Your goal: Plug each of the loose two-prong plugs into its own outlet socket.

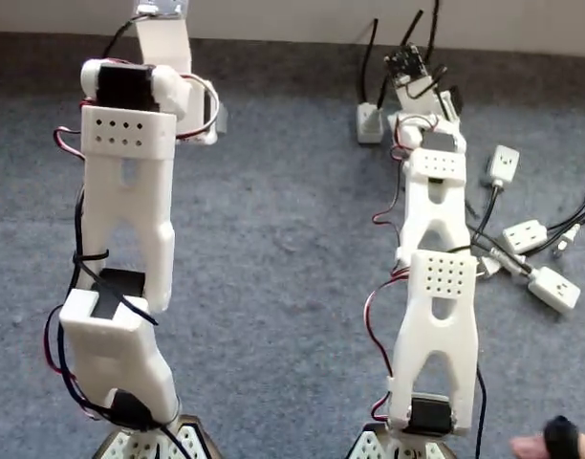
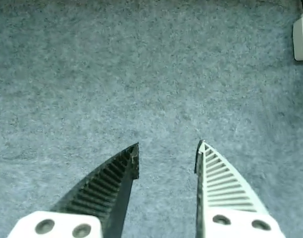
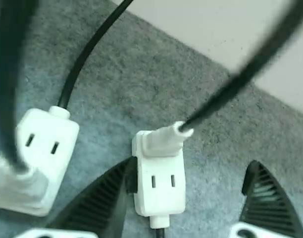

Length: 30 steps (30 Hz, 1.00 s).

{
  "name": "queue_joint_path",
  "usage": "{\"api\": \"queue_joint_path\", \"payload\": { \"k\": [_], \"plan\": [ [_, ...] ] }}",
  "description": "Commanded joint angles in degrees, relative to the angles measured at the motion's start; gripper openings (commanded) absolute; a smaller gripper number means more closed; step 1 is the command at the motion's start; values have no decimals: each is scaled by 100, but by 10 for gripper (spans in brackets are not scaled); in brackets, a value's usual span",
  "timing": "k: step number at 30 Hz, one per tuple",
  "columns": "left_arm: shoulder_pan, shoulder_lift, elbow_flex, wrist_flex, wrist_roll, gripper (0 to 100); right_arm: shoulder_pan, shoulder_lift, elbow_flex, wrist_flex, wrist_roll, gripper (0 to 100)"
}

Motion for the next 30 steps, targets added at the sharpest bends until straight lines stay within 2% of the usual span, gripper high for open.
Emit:
{"api": "queue_joint_path", "payload": {
  "k": [1, 6, 13, 16, 22, 30],
  "plan": [
    [444, -31, 198, -62, 35, 204, 382, -655, -242, 84, -70, 326],
    [716, -31, 998, -615, 527, 204, 787, -1341, -242, 1112, -70, 326],
    [716, -31, 2747, -2101, 1213, 204, 1288, -2378, -242, 3081, -88, 325],
    [725, -57, 3380, -2681, 1389, 204, 1490, -2589, -215, 3626, -492, 325],
    [804, -84, 3987, -3297, 1415, 204, 1719, -2580, -163, 4040, -1662, 325],
    [1033, -84, 4505, -3798, 1398, 204, 1710, -1736, 75, 3495, -3015, 325]
  ]
}}
